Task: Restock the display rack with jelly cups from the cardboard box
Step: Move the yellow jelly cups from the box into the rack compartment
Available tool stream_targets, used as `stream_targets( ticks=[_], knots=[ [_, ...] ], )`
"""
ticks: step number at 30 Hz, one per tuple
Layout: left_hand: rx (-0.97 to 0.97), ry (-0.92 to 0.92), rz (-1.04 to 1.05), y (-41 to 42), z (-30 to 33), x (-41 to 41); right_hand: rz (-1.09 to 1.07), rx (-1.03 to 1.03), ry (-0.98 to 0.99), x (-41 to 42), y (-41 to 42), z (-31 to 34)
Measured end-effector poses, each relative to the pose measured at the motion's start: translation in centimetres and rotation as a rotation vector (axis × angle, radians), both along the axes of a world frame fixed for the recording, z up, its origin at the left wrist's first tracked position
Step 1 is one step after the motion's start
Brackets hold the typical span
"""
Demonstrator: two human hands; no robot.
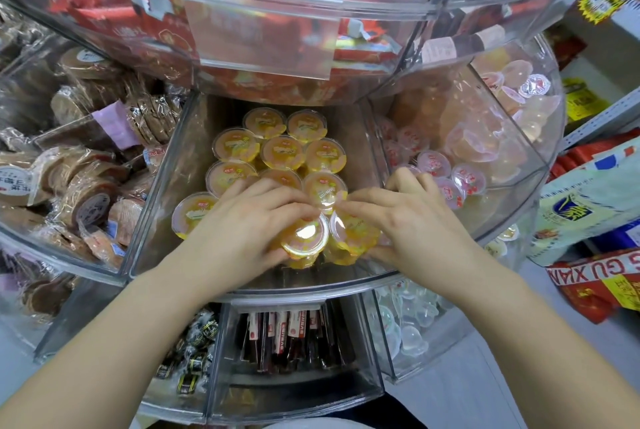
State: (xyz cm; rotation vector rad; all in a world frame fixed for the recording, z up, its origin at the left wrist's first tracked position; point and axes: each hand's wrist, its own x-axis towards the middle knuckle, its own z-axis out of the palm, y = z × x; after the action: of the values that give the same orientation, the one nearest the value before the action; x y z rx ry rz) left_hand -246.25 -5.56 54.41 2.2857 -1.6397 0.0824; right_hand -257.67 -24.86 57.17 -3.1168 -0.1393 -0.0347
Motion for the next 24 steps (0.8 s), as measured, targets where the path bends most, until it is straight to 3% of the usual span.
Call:
stream_targets(
  ticks=[6,17,21,24],
  knots=[
    [-0.011,0.063,-0.02,-0.1,-0.1,0.0,0.026,0.116,-0.059,-0.3,-1.0,0.1],
    [0.049,0.025,0.044,-0.4,0.3,-0.4,0.122,0.04,-0.169,-0.4,-1.0,-0.5],
    [0.075,0.145,0.041,0.0,0.7,-0.1,0.108,0.105,-0.173,-0.8,-1.1,-0.6],
    [-0.076,0.285,0.096,0.9,1.4,-0.2,0.031,0.246,-0.222,-1.0,-1.0,-0.3]
  ],
)
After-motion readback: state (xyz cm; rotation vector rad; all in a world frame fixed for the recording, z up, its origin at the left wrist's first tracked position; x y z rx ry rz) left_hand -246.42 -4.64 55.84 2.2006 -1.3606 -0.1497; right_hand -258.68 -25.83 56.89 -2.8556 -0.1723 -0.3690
